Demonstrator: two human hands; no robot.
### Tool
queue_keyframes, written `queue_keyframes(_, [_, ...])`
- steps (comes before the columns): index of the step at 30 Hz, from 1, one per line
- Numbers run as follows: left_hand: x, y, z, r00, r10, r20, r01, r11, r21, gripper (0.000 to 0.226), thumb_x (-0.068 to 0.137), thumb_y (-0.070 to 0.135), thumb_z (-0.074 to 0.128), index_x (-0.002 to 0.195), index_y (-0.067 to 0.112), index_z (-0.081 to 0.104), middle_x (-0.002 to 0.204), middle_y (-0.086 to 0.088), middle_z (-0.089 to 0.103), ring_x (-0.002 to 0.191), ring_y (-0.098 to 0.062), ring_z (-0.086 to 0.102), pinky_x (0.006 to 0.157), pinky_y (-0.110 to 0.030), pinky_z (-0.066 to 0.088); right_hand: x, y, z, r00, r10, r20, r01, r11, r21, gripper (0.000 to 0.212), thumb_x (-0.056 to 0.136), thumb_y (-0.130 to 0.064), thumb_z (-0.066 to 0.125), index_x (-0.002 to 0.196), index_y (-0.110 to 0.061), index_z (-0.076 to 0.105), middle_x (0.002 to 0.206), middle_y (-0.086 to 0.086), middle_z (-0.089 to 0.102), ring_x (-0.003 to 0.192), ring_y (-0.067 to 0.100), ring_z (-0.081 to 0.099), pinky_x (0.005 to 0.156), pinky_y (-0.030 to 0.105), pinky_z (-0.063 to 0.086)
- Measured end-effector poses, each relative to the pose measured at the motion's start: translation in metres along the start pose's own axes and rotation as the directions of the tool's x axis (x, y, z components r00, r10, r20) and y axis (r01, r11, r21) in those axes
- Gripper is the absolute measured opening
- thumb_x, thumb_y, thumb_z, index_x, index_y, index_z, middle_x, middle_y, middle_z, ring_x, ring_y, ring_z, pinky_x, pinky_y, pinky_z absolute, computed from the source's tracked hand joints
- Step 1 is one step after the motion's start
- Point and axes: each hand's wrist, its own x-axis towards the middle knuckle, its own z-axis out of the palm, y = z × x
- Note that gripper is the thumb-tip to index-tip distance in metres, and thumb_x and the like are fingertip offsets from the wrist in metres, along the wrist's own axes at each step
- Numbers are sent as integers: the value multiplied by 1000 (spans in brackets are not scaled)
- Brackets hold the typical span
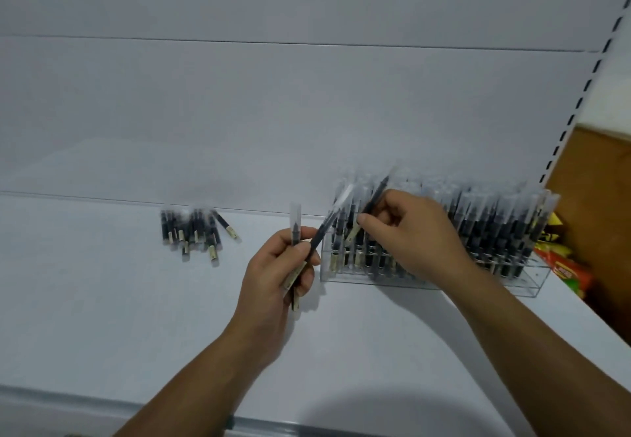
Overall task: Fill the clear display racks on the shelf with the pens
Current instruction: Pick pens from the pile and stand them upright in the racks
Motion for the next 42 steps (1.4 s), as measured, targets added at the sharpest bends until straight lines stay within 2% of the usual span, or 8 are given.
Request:
queue_keyframes(12, [1,-1,0,1000,-9,-3,9,1000,-2,13,75,17,65,86,19,72,69,-4,58,49,-11,42,45,-17,34,8,-7,12,979,-28,200,98,932,-348,26,87,-39,64,67,-28,52,63,-11,57,60,1,49,50,22,28])
queue_keyframes(15, [0,-1,1,1000,-10,-8,10,1000,-4,17,76,22,60,88,17,71,68,-4,58,49,-11,43,44,-17,35,4,-4,16,977,-9,213,88,928,-361,28,87,-40,64,65,-28,52,63,-11,57,61,0,48,50,21,27])
queue_keyframes(20, [1,-4,2,1000,-27,-11,27,1000,8,15,87,12,54,93,13,67,68,-4,58,49,-11,42,44,-17,35,0,-4,13,976,34,217,38,946,-321,29,87,-45,65,65,-31,54,61,-14,56,61,0,49,54,23,33])
queue_keyframes(25, [1,-3,2,1000,-28,-1,28,1000,8,14,84,14,56,92,13,67,68,-4,58,49,-11,42,44,-17,35,-20,-2,0,992,14,123,0,993,-119,11,89,-41,66,85,-32,71,58,-13,58,58,3,56,63,26,48])
queue_keyframes(27, [2,-3,2,1000,-28,14,27,999,21,12,84,14,59,91,15,68,68,-4,58,49,-11,42,44,-17,35,-26,-8,-2,984,31,178,-66,978,198,8,88,-37,69,86,-30,73,58,-4,61,56,10,59,57,25,48])
queue_keyframes(30, [2,-3,4,999,-33,33,32,999,34,12,80,16,61,87,19,71,68,-4,58,49,-11,43,44,-17,36,-32,-17,-1,960,13,281,-173,814,555,8,88,-30,70,91,-24,73,60,2,63,53,6,54,48,15,40])
queue_keyframes(37, [-1,-5,7,998,-32,57,30,999,37,18,77,21,61,90,11,66,68,-8,59,48,-11,42,43,-15,36,-30,-22,10,968,98,232,-233,694,681,11,86,-30,71,88,-19,73,58,-3,59,49,4,48,45,14,37])
queue_keyframes(42, [-1,-7,8,995,-25,91,19,998,68,20,79,20,60,94,8,65,69,-9,58,49,-11,43,44,-14,37,-29,-21,10,966,68,250,-223,709,669,14,86,-28,72,76,-19,69,56,-5,57,48,4,46,46,13,36])
